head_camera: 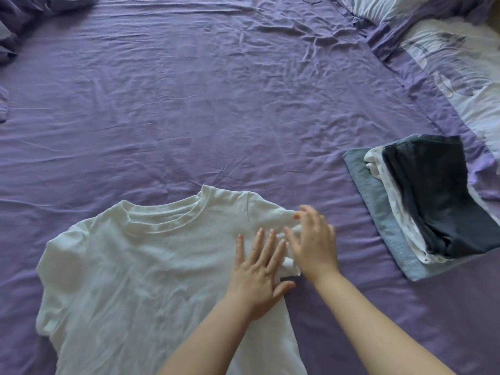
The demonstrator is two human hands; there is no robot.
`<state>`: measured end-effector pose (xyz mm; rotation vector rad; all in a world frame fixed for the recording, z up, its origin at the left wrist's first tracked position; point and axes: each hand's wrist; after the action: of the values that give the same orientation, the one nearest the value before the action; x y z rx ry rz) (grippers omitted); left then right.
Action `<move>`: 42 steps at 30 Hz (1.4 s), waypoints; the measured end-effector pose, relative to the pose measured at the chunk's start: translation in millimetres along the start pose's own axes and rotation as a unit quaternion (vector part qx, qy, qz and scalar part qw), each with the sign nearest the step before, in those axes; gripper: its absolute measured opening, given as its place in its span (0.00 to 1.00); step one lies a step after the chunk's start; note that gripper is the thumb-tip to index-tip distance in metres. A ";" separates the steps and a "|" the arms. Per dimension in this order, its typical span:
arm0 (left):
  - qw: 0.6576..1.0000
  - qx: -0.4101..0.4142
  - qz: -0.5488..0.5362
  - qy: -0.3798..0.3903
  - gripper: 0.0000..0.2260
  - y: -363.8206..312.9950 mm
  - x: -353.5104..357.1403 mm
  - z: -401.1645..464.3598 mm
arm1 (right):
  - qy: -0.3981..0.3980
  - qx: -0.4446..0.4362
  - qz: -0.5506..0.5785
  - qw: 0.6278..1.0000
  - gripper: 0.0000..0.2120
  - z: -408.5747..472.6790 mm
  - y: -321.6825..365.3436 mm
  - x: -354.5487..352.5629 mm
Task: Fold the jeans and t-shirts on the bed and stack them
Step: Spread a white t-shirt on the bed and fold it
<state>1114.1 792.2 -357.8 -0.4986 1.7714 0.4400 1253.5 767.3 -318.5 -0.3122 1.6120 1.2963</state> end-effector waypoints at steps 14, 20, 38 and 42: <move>0.983 -0.160 0.045 0.073 0.30 150.9 15.9 -94.5 | 0.223 -0.226 -0.125 0.940 0.22 -29.3 106.6 61.8; 0.955 -0.287 0.049 0.061 0.31 232.6 9.7 -133.6 | 0.336 -0.221 -0.121 0.908 0.29 -38.7 158.3 119.2; 0.932 -0.334 -0.112 0.081 0.16 307.7 -14.0 -169.8 | 0.400 -0.279 -0.139 0.862 0.31 -25.9 218.9 182.7; 0.891 -0.364 -0.139 0.233 0.10 322.2 -11.0 -192.5 | 0.389 -0.286 -0.156 0.862 0.37 -36.6 226.1 185.0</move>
<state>785.4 959.9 -288.3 -1.4720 1.9044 0.8344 987.7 892.4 -338.1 -1.5690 1.6506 1.4511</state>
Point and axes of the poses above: each hand's wrist, its own z-axis towards the middle knuckle, its own x-axis out of the palm, y = z × x, and after that the axes turned 14 degrees about z, right-handed
